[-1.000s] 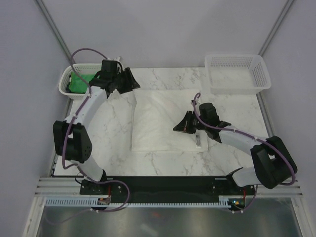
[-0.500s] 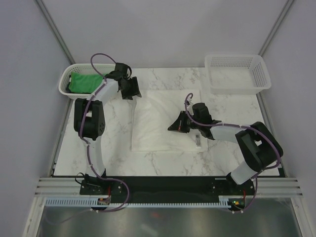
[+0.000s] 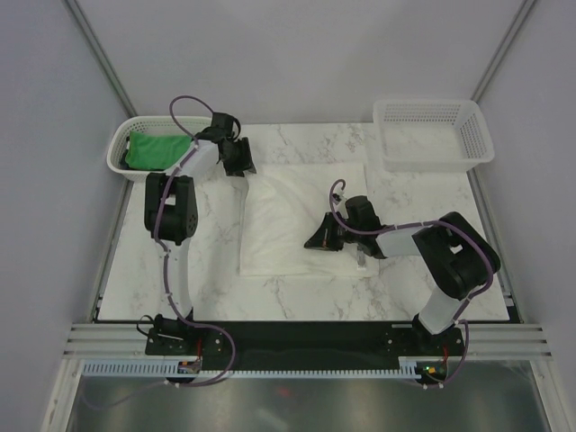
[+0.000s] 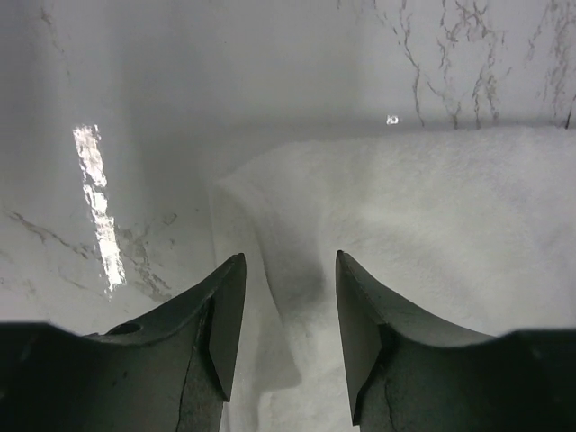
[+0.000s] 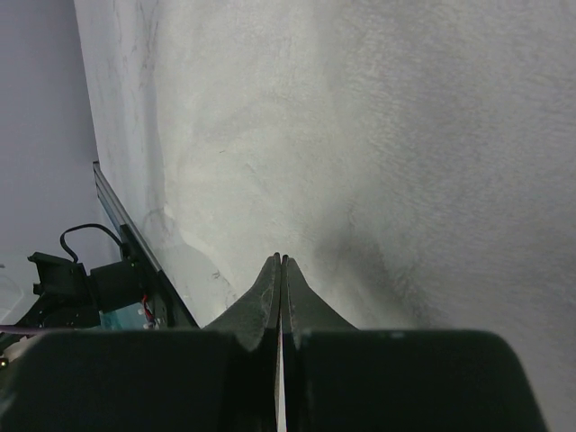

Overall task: Fold and stack the towels
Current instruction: Fold the towel

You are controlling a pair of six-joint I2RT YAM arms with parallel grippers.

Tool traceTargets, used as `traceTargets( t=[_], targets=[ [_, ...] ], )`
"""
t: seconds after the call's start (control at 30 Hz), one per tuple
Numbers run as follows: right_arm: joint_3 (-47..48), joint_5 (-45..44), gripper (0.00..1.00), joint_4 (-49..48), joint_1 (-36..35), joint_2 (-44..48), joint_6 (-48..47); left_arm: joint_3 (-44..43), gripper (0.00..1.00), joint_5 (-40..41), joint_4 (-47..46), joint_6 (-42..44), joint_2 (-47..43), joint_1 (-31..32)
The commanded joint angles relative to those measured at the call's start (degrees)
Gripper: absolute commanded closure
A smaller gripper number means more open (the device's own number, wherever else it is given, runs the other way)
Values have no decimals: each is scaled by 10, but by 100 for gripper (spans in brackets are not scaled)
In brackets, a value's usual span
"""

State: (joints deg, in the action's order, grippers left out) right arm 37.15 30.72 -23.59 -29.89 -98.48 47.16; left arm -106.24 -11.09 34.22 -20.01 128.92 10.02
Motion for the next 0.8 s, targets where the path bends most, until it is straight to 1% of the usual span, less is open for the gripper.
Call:
traceTargets(
  t=[0.0, 0.1, 0.13, 0.17, 0.2, 0.33, 0.43, 0.53, 0.6, 0.7, 0.73, 0.77],
  targets=[
    [-8, 16, 100, -45, -1, 0, -4, -43, 49, -15, -10, 19, 17, -10],
    [-21, 16, 100, -63, -1, -17, 0, -66, 62, -22, -11, 21, 30, -13],
    [-28, 17, 100, -69, -1, -21, 3, -77, 69, -25, -10, 22, 42, -14],
    [-30, 16, 100, -79, -1, -23, 7, -82, 74, -28, -9, 22, 47, -15],
    [-36, 15, 100, -84, -1, -27, 9, -85, 82, -31, -9, 22, 51, -16],
    [-46, 7, 100, -95, 0, -26, 11, -97, 92, -18, -12, 29, 64, -18],
    [-53, 0, 100, -98, -1, -26, 9, -114, 94, -16, -13, 45, 77, -18],
    [-60, -2, 100, -105, -1, -33, 9, -129, 95, -35, -26, 65, 95, -18],
    [-64, -4, 100, -108, -1, -38, 9, -134, 95, -23, -27, 67, 106, -19],
    [-68, -6, 100, -114, -2, -37, 12, -129, 90, -16, -27, 56, 103, -25],
    [-69, -7, 100, -114, -1, -37, 12, -121, 86, -16, -27, 53, 100, -25],
    [-69, -9, 100, -113, -1, -35, 12, -119, 84, -9, -28, 53, 99, -26]
  ],
)
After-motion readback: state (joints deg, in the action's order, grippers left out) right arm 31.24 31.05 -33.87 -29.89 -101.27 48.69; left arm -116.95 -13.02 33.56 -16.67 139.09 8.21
